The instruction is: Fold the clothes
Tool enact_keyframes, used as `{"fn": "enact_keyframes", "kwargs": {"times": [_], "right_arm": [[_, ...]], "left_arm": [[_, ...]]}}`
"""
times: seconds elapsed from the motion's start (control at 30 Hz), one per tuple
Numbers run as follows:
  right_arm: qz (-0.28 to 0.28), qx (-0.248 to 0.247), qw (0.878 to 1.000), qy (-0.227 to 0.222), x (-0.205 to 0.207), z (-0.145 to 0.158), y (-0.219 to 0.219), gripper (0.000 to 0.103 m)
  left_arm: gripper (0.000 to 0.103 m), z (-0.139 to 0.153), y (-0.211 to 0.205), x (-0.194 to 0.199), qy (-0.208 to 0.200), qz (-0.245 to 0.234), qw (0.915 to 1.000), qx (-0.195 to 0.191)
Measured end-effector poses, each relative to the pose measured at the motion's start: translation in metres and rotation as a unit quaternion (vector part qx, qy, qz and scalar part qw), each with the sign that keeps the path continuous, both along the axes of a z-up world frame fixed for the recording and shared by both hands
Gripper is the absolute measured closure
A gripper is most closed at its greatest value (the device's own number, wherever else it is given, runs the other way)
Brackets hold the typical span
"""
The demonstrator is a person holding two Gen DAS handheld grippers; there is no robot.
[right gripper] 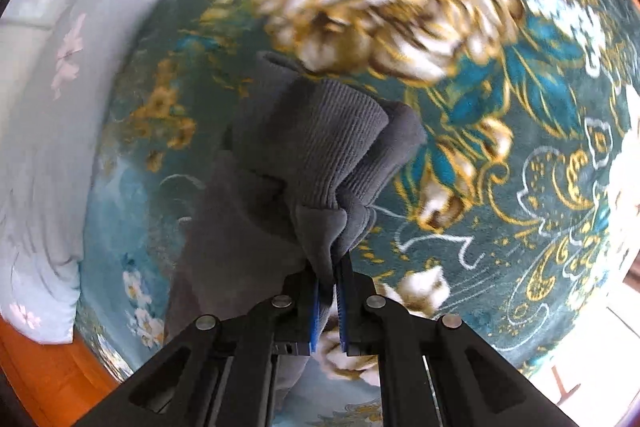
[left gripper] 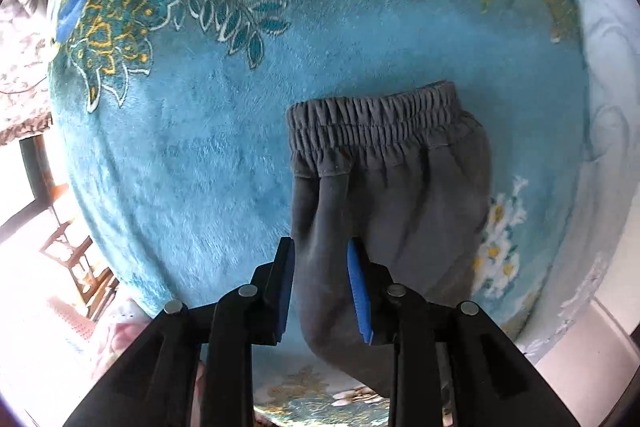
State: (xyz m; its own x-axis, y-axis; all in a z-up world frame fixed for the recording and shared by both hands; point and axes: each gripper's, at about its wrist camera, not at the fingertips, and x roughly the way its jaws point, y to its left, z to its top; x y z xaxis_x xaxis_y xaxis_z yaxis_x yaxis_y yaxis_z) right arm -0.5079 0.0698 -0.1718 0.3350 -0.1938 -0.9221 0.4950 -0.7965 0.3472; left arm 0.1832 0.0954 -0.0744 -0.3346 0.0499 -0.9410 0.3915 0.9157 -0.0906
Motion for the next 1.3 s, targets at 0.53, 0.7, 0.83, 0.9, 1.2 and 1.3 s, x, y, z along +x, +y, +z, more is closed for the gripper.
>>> {"fn": "enact_keyframes", "kwargs": {"times": [0.53, 0.7, 0.83, 0.9, 1.2, 1.3], "right_arm": [[0.461, -0.198, 0.832, 0.237, 0.246, 0.139, -0.030, 0.095], [0.564, -0.177, 0.769, 0.242, 0.329, 0.100, -0.016, 0.095], [0.610, -0.156, 0.735, 0.252, 0.368, 0.076, -0.007, 0.093], [0.633, -0.154, 0.720, 0.239, 0.378, 0.073, -0.003, 0.087], [0.613, -0.158, 0.765, 0.120, 0.326, 0.089, -0.003, 0.059], [0.587, -0.153, 0.787, 0.114, 0.295, 0.095, -0.005, 0.054]], "left_arm": [[0.074, 0.061, 0.029, -0.062, 0.035, 0.017, 0.9928, -0.114], [0.074, 0.066, 0.059, -0.064, 0.054, 0.043, 0.9900, -0.123], [0.073, 0.066, 0.075, -0.063, 0.052, 0.049, 0.9905, -0.118], [0.072, 0.063, 0.081, -0.063, 0.051, 0.050, 0.9910, -0.113], [0.057, 0.023, 0.041, -0.102, 0.098, 0.010, 0.9898, -0.102], [0.056, -0.001, 0.015, -0.135, 0.129, -0.025, 0.9868, -0.095]]}}
